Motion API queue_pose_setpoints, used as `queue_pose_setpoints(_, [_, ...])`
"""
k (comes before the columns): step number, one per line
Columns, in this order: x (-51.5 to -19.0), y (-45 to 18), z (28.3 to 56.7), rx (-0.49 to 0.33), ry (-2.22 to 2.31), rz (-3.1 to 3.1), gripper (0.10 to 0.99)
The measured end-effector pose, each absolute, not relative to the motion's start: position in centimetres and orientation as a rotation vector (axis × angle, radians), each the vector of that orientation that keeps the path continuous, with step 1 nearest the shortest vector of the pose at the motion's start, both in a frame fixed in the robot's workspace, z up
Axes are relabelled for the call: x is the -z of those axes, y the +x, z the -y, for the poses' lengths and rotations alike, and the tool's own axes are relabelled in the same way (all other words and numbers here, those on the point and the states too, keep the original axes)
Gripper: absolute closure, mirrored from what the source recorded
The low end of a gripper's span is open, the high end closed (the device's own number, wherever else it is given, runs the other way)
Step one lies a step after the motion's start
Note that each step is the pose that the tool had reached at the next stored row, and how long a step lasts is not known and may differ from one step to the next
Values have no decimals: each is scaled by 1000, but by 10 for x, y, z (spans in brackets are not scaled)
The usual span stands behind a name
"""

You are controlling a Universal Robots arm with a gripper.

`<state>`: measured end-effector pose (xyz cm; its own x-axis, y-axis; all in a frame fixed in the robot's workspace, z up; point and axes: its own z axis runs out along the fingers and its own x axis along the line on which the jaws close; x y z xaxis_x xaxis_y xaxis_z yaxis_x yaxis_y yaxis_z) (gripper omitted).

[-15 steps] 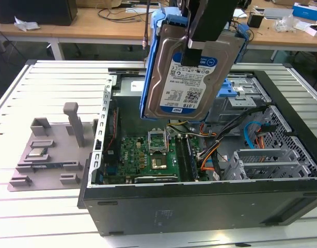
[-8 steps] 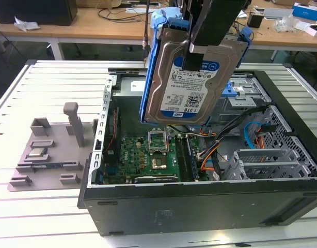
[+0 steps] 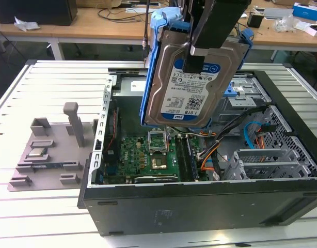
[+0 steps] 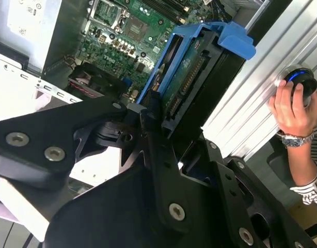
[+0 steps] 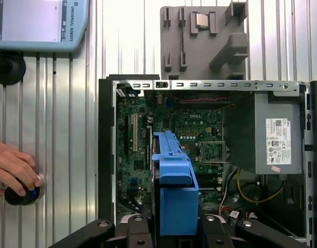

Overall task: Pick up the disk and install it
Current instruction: 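Pick up the disk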

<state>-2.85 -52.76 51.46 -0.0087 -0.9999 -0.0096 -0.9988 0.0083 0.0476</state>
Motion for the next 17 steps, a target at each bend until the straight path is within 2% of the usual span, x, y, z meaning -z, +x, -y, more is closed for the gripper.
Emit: queue_pose_setpoints(17, [-515,-29,544,61,2192,2211,722])
